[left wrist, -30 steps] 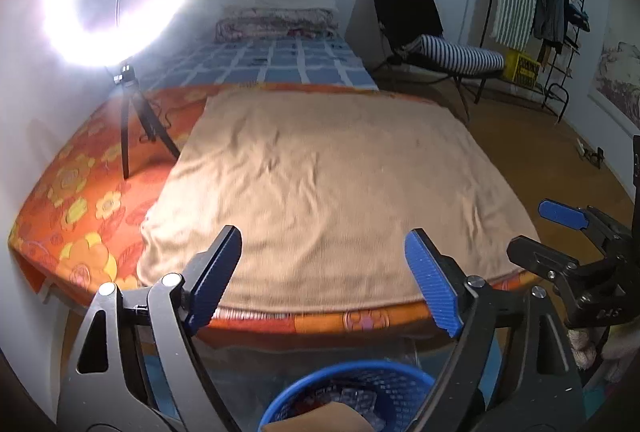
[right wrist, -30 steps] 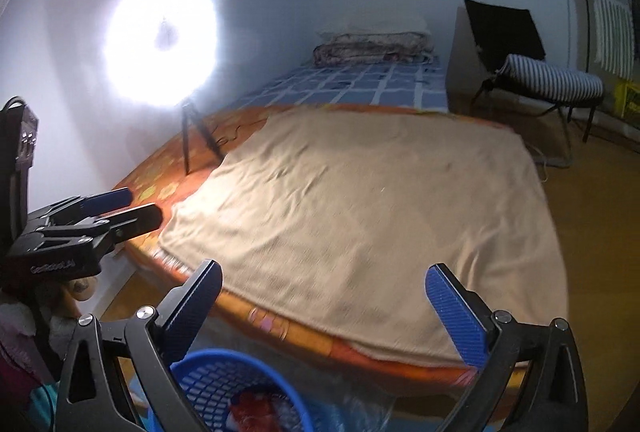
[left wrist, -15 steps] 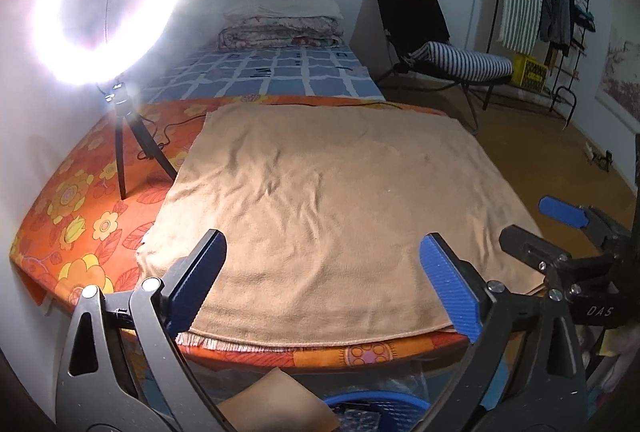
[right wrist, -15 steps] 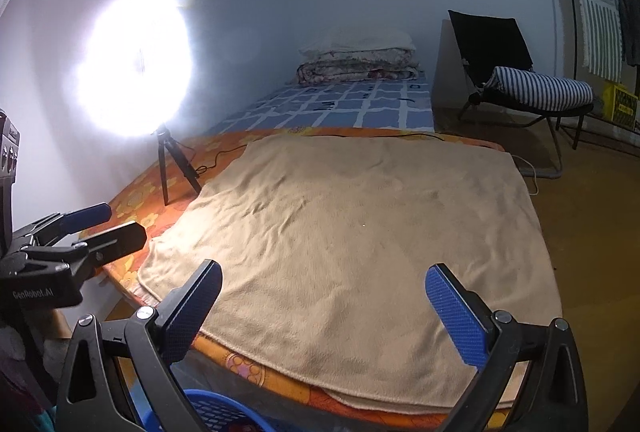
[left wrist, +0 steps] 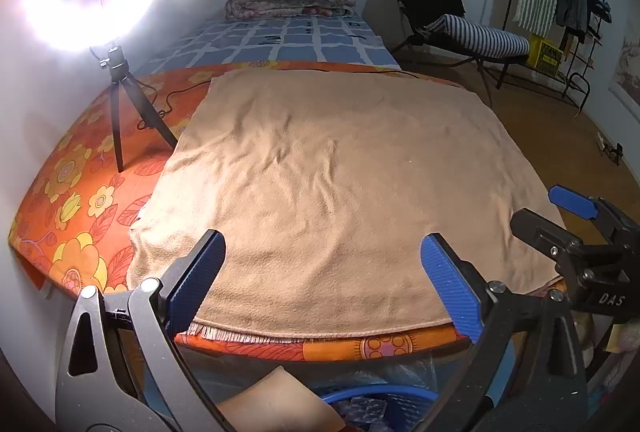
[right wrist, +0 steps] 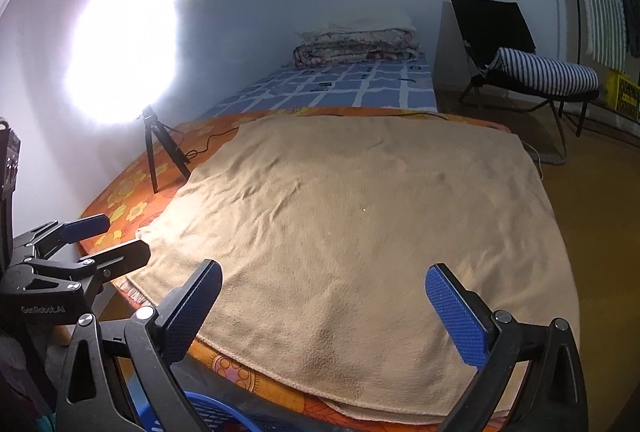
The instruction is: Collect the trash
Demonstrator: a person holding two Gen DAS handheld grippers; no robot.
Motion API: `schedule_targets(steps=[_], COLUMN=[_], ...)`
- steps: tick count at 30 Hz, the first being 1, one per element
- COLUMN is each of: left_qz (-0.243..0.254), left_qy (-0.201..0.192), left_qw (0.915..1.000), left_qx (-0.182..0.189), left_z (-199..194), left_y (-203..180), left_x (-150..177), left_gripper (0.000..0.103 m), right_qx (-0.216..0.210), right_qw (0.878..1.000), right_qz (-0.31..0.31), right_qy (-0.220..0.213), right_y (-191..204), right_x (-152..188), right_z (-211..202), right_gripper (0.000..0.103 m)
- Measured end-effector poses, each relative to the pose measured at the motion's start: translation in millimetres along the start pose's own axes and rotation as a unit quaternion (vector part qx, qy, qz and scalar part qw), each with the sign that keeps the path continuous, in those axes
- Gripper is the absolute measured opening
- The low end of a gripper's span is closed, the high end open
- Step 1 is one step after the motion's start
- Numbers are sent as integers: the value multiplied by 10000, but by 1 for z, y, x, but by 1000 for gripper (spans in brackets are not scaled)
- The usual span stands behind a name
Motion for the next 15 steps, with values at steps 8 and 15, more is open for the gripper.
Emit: schedule_targets(steps=[8,15], left_qz=[4,-8], left_qy=[-70,-81], left_qw=[10000,10000], left_qx=[-13,4], left_z=[-3,-5], left_y=[-1,-1], left_x=[-1,0], left_gripper=[101,101], right_qx=[-160,-87], right_qw=[9986,9983], right_qz=[508,568], right_qy=[61,90], right_y=[-13,-16], right_x=[2,4], right_z=[5,7], right_gripper=[103,103])
Point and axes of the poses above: each gripper's, at about its wrist camera, not at the fingertips, and z roughly the way its jaws point, y to its left, x to its underside, the point moved 1 cm from there along z, roughly the way its jaws point, and after that the axes turned 6 degrees about -x, right-handed, at the moved point
